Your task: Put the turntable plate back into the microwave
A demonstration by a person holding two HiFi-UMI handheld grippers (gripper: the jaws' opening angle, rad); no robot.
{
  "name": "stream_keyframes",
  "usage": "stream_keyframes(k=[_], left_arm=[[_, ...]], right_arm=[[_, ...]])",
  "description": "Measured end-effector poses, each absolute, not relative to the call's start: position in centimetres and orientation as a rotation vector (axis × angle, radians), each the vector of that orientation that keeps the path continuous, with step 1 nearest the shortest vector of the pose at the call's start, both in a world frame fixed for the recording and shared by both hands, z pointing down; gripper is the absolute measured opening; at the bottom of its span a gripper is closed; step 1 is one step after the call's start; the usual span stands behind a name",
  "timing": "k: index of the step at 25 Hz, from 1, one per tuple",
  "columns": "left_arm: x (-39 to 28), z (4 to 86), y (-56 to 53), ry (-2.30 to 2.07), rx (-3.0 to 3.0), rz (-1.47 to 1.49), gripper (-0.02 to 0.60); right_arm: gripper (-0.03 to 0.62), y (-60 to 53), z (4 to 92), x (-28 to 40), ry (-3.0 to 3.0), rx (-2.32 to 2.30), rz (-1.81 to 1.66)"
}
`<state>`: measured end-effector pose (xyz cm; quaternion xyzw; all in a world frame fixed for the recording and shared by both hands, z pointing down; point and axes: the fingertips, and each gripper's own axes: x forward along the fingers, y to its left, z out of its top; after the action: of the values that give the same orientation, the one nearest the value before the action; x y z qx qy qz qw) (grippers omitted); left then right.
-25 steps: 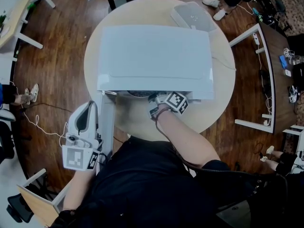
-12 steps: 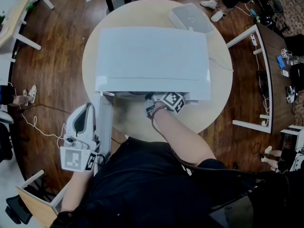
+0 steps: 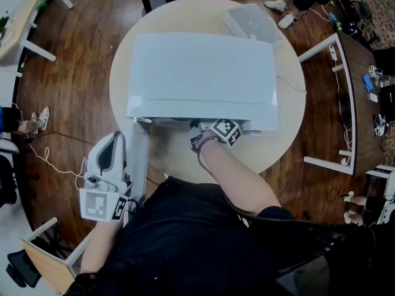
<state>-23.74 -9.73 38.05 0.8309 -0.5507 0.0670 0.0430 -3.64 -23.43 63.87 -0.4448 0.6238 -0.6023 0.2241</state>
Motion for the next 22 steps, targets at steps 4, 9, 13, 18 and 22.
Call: stream_keyframes(k=[4,9,13,18,22], left_arm=[[-23.8,38.1,-9.7,-1.679,2.544,0.206,0.005],[-24.0,38.2,-9.7,-1.68,2.536,0.207,0.005],[-23.9,38.3,-9.8,-1.675,2.533,0.211,0.005],[-24.5,38.6,-9.8,-1.682,2.515,0.212,0.004],[-24.5,38.6,-9.7,-1.677,2.515,0.213,0.004]], right_arm=[[0.034,-23.7,64.1,-4.1,1.698,-1.237,-1.655],[0.034,-24.2,64.5,-4.6,1.671,-1.256,-1.655],[0.034,-24.5,64.8,-4.7,1.662,-1.266,-1.656],[0.034,-25.0,65.0,-4.6,1.654,-1.294,-1.642],[0.034,-25.2,65.1,-4.0,1.645,-1.351,-1.622]])
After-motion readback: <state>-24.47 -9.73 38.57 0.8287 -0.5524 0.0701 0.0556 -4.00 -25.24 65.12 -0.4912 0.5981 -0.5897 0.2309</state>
